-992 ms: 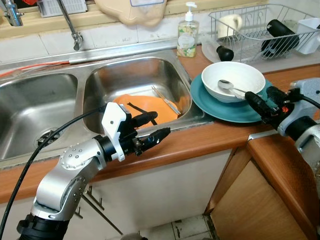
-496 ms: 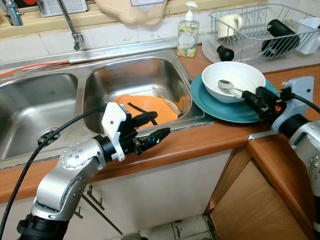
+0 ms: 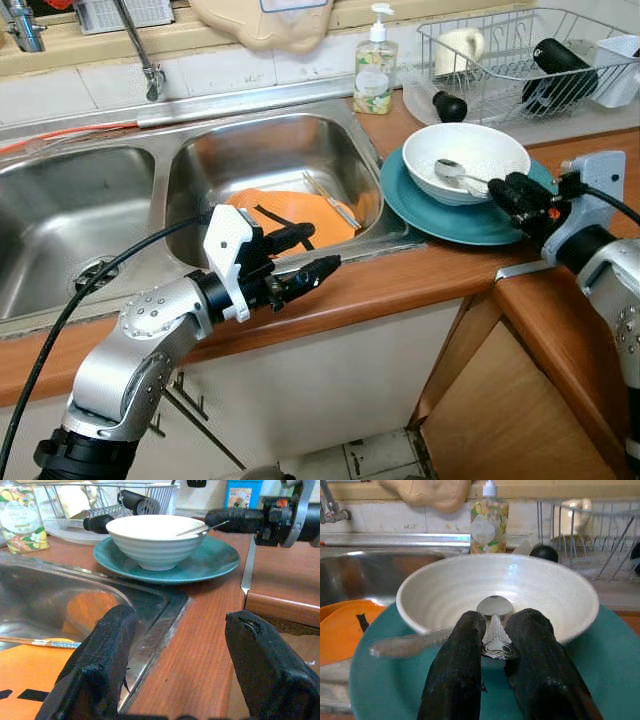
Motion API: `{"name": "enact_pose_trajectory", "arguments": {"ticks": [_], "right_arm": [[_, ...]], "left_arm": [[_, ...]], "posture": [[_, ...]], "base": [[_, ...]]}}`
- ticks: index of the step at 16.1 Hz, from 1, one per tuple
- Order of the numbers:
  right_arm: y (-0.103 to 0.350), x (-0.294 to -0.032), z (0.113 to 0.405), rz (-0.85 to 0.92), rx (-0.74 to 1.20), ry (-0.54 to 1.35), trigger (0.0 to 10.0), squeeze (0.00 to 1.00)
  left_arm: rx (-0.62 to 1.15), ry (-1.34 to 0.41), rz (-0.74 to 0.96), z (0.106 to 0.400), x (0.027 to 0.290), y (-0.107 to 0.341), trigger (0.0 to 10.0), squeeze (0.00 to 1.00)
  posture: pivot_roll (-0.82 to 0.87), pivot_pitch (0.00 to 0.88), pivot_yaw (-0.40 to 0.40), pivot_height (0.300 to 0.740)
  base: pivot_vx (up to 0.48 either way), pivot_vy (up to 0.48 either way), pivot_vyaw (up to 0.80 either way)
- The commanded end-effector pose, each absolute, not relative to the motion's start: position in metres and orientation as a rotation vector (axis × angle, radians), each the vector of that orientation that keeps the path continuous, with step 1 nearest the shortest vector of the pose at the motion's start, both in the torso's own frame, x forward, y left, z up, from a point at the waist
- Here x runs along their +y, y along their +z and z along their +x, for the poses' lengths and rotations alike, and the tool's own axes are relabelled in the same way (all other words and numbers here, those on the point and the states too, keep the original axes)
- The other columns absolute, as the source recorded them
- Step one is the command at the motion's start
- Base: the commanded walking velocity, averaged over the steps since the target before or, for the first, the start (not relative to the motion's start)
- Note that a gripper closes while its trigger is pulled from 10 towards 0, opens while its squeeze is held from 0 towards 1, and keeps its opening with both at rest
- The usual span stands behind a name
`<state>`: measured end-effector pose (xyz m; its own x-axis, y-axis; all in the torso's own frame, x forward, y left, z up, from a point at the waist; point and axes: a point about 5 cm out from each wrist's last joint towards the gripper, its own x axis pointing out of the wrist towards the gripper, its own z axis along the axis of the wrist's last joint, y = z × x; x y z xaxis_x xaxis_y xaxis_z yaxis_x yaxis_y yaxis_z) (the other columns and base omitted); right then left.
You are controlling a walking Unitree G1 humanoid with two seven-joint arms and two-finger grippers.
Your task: Kitchen organization
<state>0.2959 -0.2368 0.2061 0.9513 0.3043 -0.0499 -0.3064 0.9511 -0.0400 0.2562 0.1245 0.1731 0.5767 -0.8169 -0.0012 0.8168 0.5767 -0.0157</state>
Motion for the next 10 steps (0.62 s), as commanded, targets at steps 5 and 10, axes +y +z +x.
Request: {"name": "enact_pose_trajectory", "arguments": {"ticks": [5,10], "right_arm": [[0.240,-0.234,0.300,-0.283,-0.038,0.321,0.0,0.00],[0.258,-0.211,0.298,-0.244,-0.115,0.441,0.0,0.00]], "left_arm": [[-0.027,-0.952,0.172,0.268,0.122,0.182,10.0,0.00],[-0.142,-0.931,0.365,0.286,0.113,0.199,10.0,0.00]], "posture": [[-0.04,0.000,0.095,0.740],[-0.04,0.000,0.096,0.740]], "base": [[0.000,0.000,0.00],[0.000,0.000,0.00]]}}
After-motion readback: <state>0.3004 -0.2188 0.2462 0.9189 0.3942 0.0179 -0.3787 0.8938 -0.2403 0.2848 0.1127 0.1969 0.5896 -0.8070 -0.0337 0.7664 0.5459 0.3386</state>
